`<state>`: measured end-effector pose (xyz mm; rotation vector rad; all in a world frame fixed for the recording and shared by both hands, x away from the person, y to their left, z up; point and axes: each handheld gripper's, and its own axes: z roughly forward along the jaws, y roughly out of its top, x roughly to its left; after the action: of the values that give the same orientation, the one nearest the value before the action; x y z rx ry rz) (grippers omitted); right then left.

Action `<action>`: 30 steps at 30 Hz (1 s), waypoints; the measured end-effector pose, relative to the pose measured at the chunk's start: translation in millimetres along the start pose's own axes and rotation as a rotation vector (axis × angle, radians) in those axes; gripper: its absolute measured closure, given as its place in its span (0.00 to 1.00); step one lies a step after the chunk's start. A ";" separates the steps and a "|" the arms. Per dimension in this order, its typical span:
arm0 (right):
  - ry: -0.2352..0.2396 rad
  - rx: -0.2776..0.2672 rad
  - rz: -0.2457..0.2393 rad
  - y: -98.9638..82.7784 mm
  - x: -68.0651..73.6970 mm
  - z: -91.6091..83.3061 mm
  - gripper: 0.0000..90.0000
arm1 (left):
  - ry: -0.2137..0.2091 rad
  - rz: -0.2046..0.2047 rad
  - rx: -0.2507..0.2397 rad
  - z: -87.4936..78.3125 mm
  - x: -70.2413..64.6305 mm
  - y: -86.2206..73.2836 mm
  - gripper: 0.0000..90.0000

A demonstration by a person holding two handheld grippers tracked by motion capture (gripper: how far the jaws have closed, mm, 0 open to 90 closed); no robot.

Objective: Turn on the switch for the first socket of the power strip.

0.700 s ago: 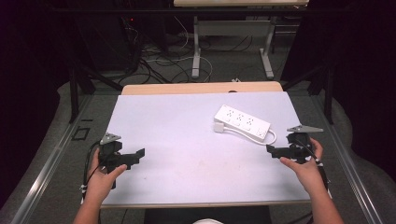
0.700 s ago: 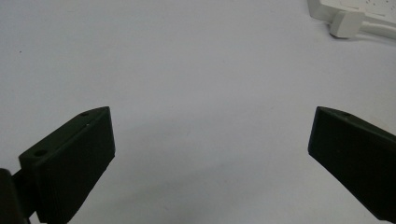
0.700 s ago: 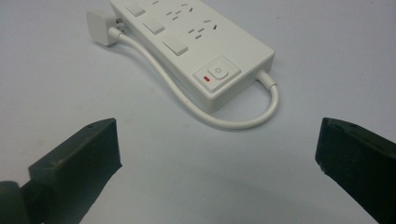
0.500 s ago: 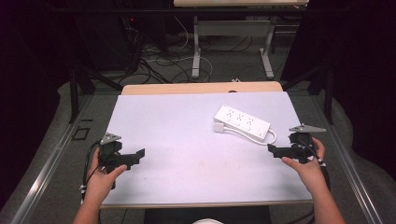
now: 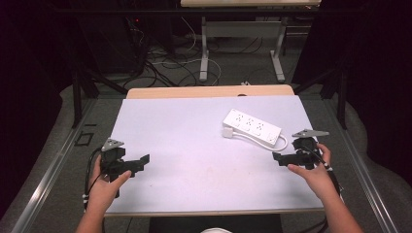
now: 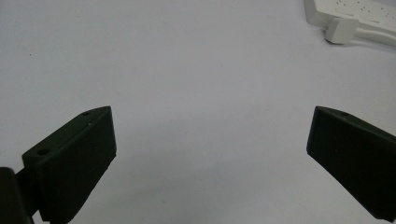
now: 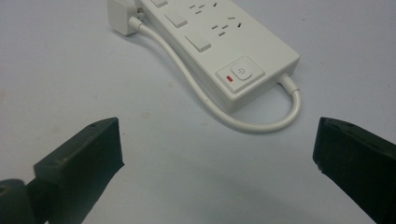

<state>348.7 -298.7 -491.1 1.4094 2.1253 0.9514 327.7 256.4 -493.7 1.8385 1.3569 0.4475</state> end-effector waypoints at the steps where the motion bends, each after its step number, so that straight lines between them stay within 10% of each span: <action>1: 0.000 0.000 0.000 0.0 0.0 0.0 0.01 | 0.000 -0.002 0.002 -0.2 0.2 -0.1 0.01; 30: 0.042 0.095 -0.054 45.7 7.6 2.0 0.08 | 0.008 0.000 -0.024 -4.1 0.2 -0.1 0.01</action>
<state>375.8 -279.5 -458.7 1.3800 2.2550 0.8778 325.0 258.2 -491.3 1.8190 1.3516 0.4691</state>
